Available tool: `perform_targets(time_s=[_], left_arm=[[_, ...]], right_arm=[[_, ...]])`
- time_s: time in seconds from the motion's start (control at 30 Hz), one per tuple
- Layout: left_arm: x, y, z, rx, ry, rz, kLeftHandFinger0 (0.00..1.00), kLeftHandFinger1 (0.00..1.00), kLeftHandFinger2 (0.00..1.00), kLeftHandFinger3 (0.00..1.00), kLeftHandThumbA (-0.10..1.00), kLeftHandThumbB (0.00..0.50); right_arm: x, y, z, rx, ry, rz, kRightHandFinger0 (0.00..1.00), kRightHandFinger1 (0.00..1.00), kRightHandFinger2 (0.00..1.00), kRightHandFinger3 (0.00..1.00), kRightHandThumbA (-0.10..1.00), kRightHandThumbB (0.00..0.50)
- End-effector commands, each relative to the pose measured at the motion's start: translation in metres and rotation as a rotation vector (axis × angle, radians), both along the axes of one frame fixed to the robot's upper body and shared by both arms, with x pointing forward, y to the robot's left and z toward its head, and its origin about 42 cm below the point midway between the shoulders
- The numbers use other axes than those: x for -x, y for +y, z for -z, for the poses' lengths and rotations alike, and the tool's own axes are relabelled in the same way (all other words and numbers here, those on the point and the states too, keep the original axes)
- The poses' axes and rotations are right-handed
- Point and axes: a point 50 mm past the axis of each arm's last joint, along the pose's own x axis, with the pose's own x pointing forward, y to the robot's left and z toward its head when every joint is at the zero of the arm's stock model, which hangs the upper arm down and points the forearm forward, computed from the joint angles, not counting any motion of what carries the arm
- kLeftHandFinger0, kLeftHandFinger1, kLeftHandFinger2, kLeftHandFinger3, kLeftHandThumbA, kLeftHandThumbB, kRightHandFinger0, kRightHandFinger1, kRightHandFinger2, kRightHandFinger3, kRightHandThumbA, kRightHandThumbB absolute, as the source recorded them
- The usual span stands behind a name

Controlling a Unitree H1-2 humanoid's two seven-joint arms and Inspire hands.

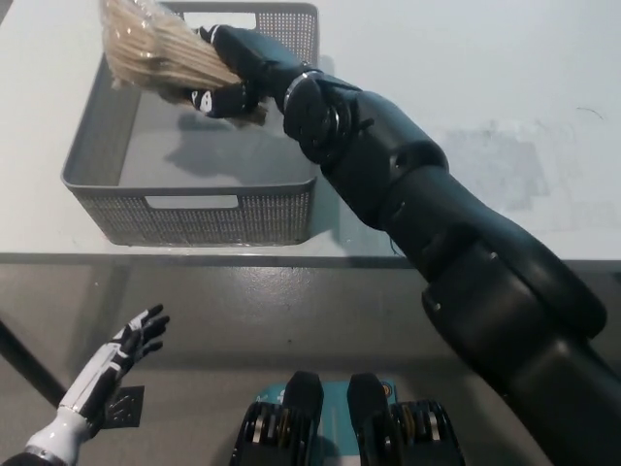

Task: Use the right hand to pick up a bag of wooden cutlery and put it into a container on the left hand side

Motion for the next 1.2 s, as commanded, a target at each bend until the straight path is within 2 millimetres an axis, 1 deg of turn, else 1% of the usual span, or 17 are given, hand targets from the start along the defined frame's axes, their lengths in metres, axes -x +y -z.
perform_targets(time_s=[0.0,0.07,0.13,0.27,0.33,0.4,0.53,0.63,0.67,0.7,0.73,0.77,0.8,0.87,0.93,1.07,1.17], left_arm=[[0.0,0.0,-0.012,0.041,-0.124,-0.137,1.0,1.0,1.0,1.0,1.0,0.434],[0.002,0.0,-0.012,0.058,-0.131,-0.147,1.0,1.0,1.0,1.0,1.0,0.42],[0.002,-0.001,-0.012,0.066,-0.15,-0.158,1.0,1.0,1.0,1.0,1.0,0.397],[0.001,-0.003,-0.013,0.083,-0.145,-0.192,1.0,1.0,1.0,1.0,1.0,0.393],[0.001,-0.004,-0.013,0.096,-0.138,-0.186,1.0,1.0,1.0,1.0,1.0,0.407],[0.002,-0.004,-0.013,0.087,-0.135,-0.182,1.0,1.0,1.0,1.0,1.0,0.406],[0.001,-0.004,-0.014,0.071,-0.134,-0.178,1.0,1.0,1.0,1.0,1.0,0.391],[-0.001,-0.003,-0.016,0.067,-0.133,-0.171,1.0,1.0,1.0,1.0,1.0,0.398],[-0.002,-0.003,-0.016,0.058,-0.134,-0.164,1.0,1.0,1.0,1.0,1.0,0.393],[-0.002,-0.003,-0.016,0.058,-0.134,-0.163,1.0,1.0,1.0,1.0,1.0,0.401],[-0.002,-0.003,-0.017,0.059,-0.135,-0.165,1.0,1.0,1.0,1.0,1.0,0.406],[-0.002,-0.004,-0.017,0.06,-0.139,-0.166,1.0,1.0,1.0,1.0,1.0,0.399],[-0.001,-0.004,-0.017,0.059,-0.14,-0.166,1.0,1.0,1.0,1.0,1.0,0.397],[-0.001,-0.003,-0.016,0.079,-0.139,-0.168,1.0,1.0,1.0,1.0,1.0,0.4],[-0.003,-0.003,-0.017,0.074,-0.145,-0.168,1.0,1.0,1.0,1.0,1.0,0.394],[-0.006,-0.002,-0.018,0.068,-0.152,-0.16,1.0,1.0,1.0,1.0,1.0,0.401],[-0.008,-0.002,-0.018,0.069,-0.148,-0.157,1.0,1.0,1.0,1.0,1.0,0.404]], right_arm=[[0.004,0.017,-0.045,0.052,-0.22,-0.061,0.01,0.46,0.88,0.77,-0.1,0.177],[0.004,0.018,-0.041,0.076,-0.221,-0.063,0.0,0.41,0.81,0.71,-0.1,0.173],[0.005,0.018,-0.04,0.086,-0.227,-0.064,0.0,0.38,0.82,0.7,-0.1,0.177],[0.004,0.017,-0.037,0.121,-0.239,-0.061,0.0,0.41,0.88,0.79,-0.1,0.183],[0.004,0.016,-0.036,0.141,-0.246,-0.065,0.0,0.42,0.85,0.77,-0.1,0.196],[0.004,0.016,-0.035,0.165,-0.253,-0.06,0.0,0.36,0.79,0.74,-0.1,0.204],[0.003,0.014,-0.032,0.206,-0.269,-0.057,0.0,0.34,0.81,0.75,-0.1,0.22],[0.003,0.013,-0.029,0.242,-0.307,-0.072,0.0,0.34,0.74,0.62,-0.1,0.247],[0.003,0.012,-0.027,0.285,-0.289,-0.057,0.14,0.45,0.78,0.76,0.02,0.259],[0.002,0.012,-0.027,0.321,-0.265,-0.051,0.34,0.62,0.95,0.9,0.31,0.298],[0.001,0.012,-0.025,0.345,-0.228,-0.055,0.58,0.9,1.0,1.0,0.47,0.358],[0.001,0.011,-0.025,0.37,-0.19,-0.053,0.87,1.0,1.0,1.0,0.62,0.432],[0.001,0.012,-0.025,0.378,-0.178,-0.051,1.0,1.0,1.0,1.0,0.65,0.438],[0.0,0.01,-0.025,0.386,-0.139,-0.055,1.0,1.0,1.0,1.0,0.7,0.475],[-0.001,0.009,-0.026,0.412,-0.132,-0.05,1.0,1.0,1.0,1.0,0.75,0.464],[-0.003,0.005,-0.029,0.431,-0.134,-0.04,1.0,1.0,1.0,1.0,0.88,0.491],[-0.005,0.001,-0.031,0.423,-0.121,-0.031,1.0,1.0,1.0,1.0,0.92,0.476]])
